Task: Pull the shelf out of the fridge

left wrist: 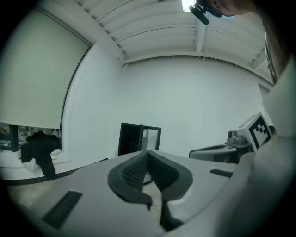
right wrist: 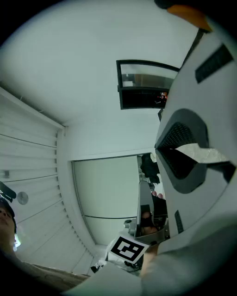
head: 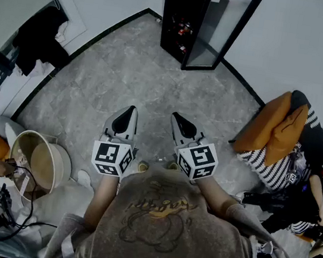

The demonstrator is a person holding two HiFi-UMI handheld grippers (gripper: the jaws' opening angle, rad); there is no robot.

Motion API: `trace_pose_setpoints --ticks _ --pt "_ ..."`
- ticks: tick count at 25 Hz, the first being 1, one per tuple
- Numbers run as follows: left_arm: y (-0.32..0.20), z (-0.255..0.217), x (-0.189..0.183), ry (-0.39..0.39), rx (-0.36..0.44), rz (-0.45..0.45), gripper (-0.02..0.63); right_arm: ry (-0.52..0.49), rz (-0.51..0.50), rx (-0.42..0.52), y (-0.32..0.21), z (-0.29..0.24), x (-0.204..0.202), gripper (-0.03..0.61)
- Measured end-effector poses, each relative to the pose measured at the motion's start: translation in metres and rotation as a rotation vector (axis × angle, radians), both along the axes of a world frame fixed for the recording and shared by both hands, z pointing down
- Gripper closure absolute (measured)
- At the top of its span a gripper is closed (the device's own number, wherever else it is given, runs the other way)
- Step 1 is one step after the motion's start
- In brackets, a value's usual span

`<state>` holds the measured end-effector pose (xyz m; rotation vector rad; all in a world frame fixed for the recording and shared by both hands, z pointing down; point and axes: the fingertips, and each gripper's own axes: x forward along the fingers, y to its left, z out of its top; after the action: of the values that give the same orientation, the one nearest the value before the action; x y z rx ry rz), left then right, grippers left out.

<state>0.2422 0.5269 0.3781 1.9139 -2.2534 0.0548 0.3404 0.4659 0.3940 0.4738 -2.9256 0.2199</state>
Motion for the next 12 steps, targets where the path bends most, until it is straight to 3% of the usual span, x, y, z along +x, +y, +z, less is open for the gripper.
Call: trace_pose_setpoints --ticks 12 --pt "-0.003 0.017 -0.019 0.030 0.019 0.026 0.607 0.001 0.033 -0.004 -0.001 0.014 -0.023 0.557"
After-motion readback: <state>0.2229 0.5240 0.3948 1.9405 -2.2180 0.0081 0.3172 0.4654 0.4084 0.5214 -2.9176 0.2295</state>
